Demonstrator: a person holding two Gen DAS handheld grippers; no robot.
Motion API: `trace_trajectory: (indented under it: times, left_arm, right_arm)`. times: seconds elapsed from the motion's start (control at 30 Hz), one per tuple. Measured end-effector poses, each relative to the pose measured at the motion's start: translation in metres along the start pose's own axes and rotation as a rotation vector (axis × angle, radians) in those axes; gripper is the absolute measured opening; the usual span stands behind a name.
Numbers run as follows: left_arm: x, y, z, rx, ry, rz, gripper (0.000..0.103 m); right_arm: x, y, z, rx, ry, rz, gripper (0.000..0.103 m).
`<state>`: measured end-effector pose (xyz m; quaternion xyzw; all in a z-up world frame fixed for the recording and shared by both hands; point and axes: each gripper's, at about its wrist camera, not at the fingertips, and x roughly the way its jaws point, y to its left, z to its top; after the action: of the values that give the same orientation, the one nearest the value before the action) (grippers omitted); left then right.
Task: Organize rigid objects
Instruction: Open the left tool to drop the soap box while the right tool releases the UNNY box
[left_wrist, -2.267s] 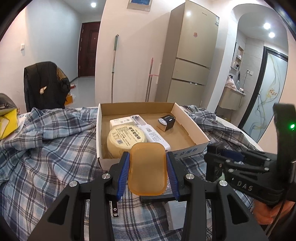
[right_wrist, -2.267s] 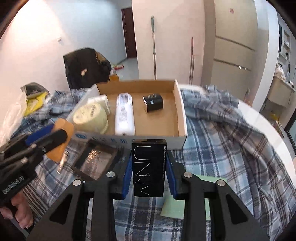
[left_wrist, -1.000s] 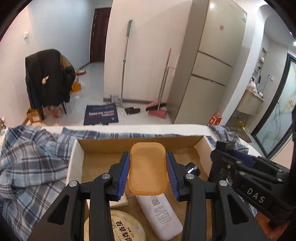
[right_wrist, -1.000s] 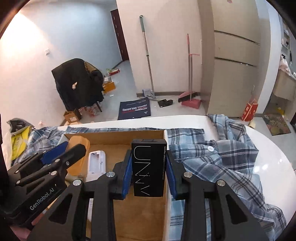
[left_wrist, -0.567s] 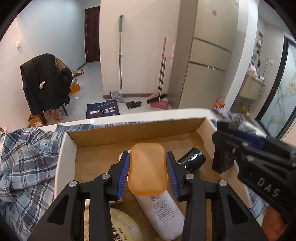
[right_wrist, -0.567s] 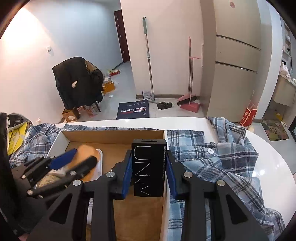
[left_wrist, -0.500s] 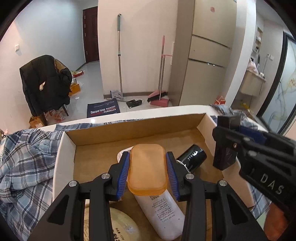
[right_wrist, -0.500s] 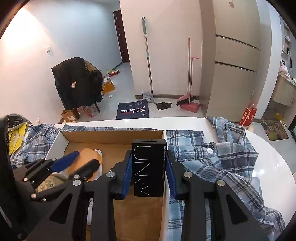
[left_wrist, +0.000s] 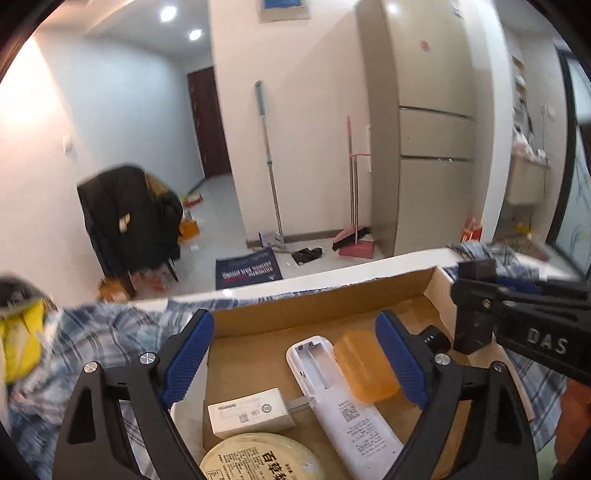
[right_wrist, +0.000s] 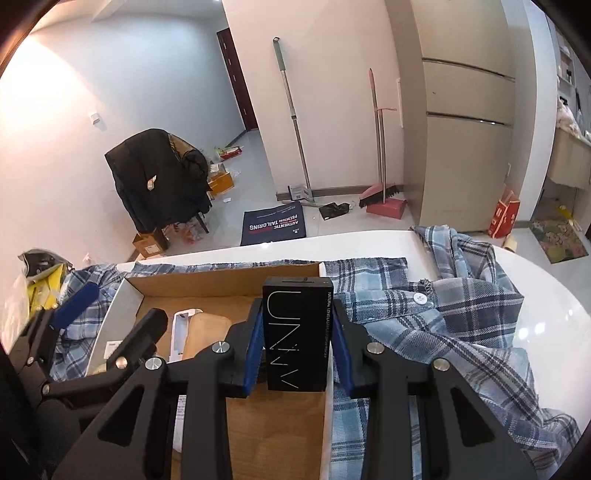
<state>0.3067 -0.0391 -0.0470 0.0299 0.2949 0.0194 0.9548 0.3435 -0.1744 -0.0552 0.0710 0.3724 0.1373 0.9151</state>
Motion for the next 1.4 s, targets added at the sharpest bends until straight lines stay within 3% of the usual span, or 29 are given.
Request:
trace_trajectory:
  times: [0.07, 0.17, 0.37, 0.47, 0.6, 0.67, 0.9, 1.0, 1.07, 1.13, 1.2, 1.27, 1.33, 1.4]
  left_arm:
    - [0.001, 0.017, 0.003, -0.086, 0.0, -0.027, 0.091]
    - [-0.008, 0.037, 0.008, -0.183, -0.063, -0.065, 0.091]
    - [-0.032, 0.056, 0.015, -0.224, -0.193, -0.069, 0.091]
    - [-0.037, 0.061, 0.019, -0.255, -0.198, -0.085, 0.091]
    - [-0.036, 0.066, 0.02, -0.266, -0.184, -0.078, 0.091]
    - [-0.043, 0.062, 0.021, -0.23, -0.212, -0.038, 0.091]
    - [-0.066, 0.054, 0.025, -0.185, -0.285, -0.033, 0.091]
    - [-0.083, 0.055, 0.024, -0.212, -0.369, 0.115, 0.091]
    - [-0.095, 0.065, 0.027, -0.246, -0.398, 0.092, 0.091]
    - [-0.105, 0.075, 0.031, -0.295, -0.401, 0.04, 0.091]
    - [-0.119, 0.084, 0.031, -0.341, -0.416, -0.002, 0.091]
    - [-0.139, 0.091, 0.027, -0.362, -0.442, -0.022, 0.091]
    - [-0.164, 0.093, 0.022, -0.353, -0.455, -0.003, 0.091]
    - [-0.193, 0.094, 0.017, -0.337, -0.474, 0.049, 0.091]
  right_arm:
    - [0.001, 0.001, -0.001, -0.011, 0.0, -0.002, 0.032]
    - [0.004, 0.006, -0.003, -0.038, 0.003, -0.019, 0.032]
    - [0.014, 0.011, -0.009, -0.059, 0.017, -0.023, 0.033]
    - [0.024, 0.016, -0.013, -0.091, 0.082, -0.044, 0.033]
    - [0.022, 0.03, -0.018, -0.176, 0.165, -0.119, 0.033]
    - [0.02, 0.033, -0.021, -0.178, 0.208, -0.118, 0.033]
    - [0.022, 0.042, -0.042, -0.214, 0.359, -0.133, 0.033]
    - [0.017, 0.044, -0.047, -0.243, 0.346, -0.147, 0.033]
    - [0.009, 0.041, -0.046, -0.222, 0.33, -0.122, 0.034]
    - [-0.006, 0.036, -0.046, -0.171, 0.298, -0.07, 0.051]
    - [-0.03, 0.034, -0.045, -0.137, 0.224, -0.03, 0.066]
    - [-0.058, 0.037, -0.046, -0.151, 0.111, -0.087, 0.071]
    - [-0.086, 0.043, -0.049, -0.202, -0.002, -0.145, 0.083]
    - [-0.118, 0.052, -0.054, -0.247, -0.119, -0.174, 0.085]
